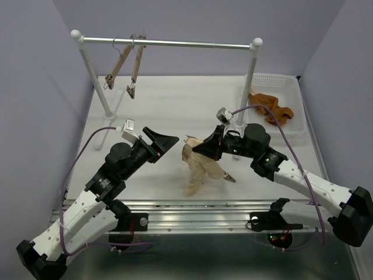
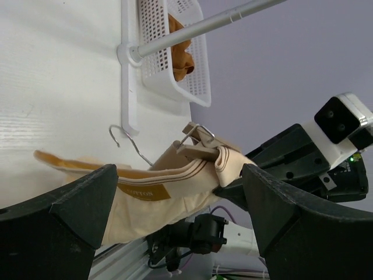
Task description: Remove the underwear clipped to the hanger
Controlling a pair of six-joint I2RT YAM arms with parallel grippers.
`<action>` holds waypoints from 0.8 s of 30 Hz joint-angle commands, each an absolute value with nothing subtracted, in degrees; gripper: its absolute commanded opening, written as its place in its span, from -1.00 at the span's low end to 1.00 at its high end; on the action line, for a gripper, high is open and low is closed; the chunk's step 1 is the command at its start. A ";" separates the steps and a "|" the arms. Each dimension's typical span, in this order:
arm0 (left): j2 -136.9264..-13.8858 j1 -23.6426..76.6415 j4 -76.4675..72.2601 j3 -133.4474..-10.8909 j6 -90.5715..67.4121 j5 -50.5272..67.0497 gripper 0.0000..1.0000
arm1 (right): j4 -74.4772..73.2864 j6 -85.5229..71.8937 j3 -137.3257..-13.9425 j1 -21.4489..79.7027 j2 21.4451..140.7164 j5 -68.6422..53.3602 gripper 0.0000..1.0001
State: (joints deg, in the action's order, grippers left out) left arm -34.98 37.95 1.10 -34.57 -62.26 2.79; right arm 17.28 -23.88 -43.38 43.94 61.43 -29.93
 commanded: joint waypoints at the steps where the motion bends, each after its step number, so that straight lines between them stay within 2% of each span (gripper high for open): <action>1: -34.71 35.51 -1.93 -34.01 -64.60 6.67 0.98 | 16.88 -11.80 -43.95 43.86 60.29 -37.25 -0.99; 6: -40.77 28.75 -5.35 -35.59 -64.86 23.61 0.98 | 5.04 5.15 -44.30 43.86 56.44 -40.43 -0.99; 9: -46.39 26.72 -8.78 -35.68 -68.28 36.43 0.98 | 1.42 7.72 -46.05 43.86 55.37 -39.03 -0.99; 15: -45.71 26.72 -2.03 -37.62 -68.55 35.86 0.98 | 2.91 8.87 -45.09 43.86 55.11 -36.39 -0.99; 24: -40.43 26.72 -2.37 -32.61 -74.96 34.10 0.98 | 2.11 13.62 -44.39 43.86 56.43 -36.65 -0.99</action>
State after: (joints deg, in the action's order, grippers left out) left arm -42.19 26.89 -0.62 -34.24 -71.94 33.21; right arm -0.05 10.02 -43.33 43.94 56.45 -36.45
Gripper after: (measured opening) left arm 0.986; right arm 0.047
